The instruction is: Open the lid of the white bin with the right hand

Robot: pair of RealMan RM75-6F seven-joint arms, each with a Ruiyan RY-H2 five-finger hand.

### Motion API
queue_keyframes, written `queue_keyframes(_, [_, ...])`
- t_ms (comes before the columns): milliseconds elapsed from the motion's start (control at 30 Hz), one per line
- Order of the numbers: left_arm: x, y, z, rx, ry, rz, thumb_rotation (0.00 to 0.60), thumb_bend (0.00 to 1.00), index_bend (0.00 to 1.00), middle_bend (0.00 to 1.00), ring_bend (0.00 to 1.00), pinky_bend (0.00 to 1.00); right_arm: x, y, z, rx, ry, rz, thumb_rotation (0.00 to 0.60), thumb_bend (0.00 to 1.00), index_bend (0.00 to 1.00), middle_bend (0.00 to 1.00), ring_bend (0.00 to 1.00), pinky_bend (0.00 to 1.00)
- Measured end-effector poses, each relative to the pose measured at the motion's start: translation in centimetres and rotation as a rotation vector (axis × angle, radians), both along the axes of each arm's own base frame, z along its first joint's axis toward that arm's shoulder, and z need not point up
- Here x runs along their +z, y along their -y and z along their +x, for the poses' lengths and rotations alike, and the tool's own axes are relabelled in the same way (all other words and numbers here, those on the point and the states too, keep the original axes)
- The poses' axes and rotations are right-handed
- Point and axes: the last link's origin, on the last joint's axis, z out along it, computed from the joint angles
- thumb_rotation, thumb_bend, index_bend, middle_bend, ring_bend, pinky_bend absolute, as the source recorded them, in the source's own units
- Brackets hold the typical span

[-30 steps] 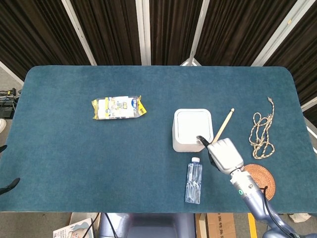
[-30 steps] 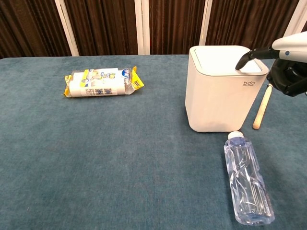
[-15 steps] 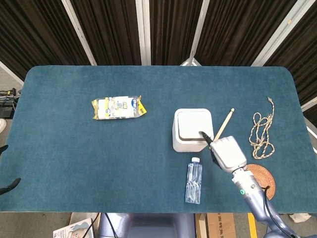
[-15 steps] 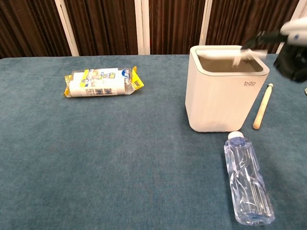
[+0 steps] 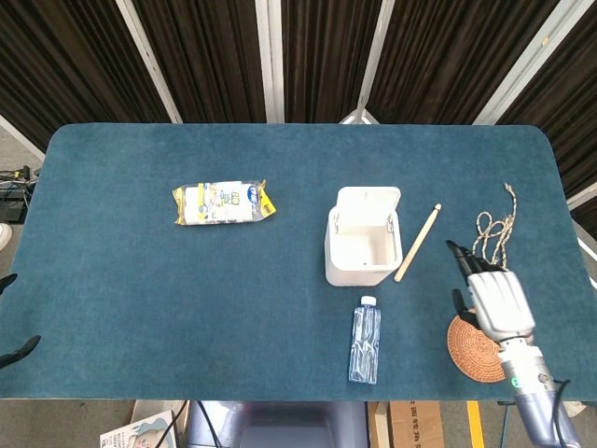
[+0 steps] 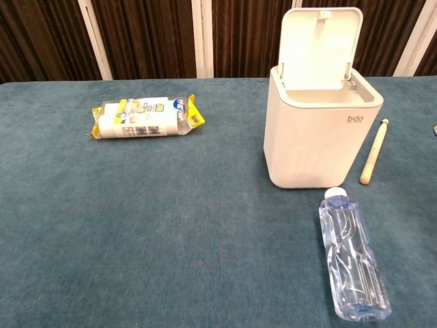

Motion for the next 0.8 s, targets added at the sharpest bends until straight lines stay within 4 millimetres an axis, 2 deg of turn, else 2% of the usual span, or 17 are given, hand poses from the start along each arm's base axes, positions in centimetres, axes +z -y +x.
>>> queue_keyframes(133, [0.0, -0.1, -0.1, 0.007, -0.004, -0.001, 0.6, 0.16, 0.16, 0.02, 0.0, 0.0, -0.2, -0.8, -2.4, -0.001, -0.016, -0.048, 0.6, 0.46, 0.04, 0.14, 0.23, 0.31])
queue_keyframes(400, [-0.1, -0.1, -0.2, 0.024, -0.023, -0.031, 0.6, 0.16, 0.16, 0.02, 0.0, 0.0, -1.9, -3.1, -6.3, 0.046, -0.019, -0.153, 0.6, 0.46, 0.04, 0.14, 0.21, 0.24])
queue_keyframes(567, [-0.2, -0.1, -0.2, 0.02, -0.025, -0.049, 0.6, 0.16, 0.16, 0.03, 0.0, 0.0, -2.8, -4.2, -7.1, 0.079, 0.002, -0.187, 0.6, 0.46, 0.04, 0.14, 0.21, 0.24])
queue_keyframes(800, [-0.1, -0.3, -0.3, 0.016, -0.025, -0.061, 0.6, 0.16, 0.16, 0.03, 0.0, 0.0, -2.7, -4.8, -7.3, 0.079, -0.011, -0.184, 0.6, 0.46, 0.04, 0.14, 0.21, 0.24])
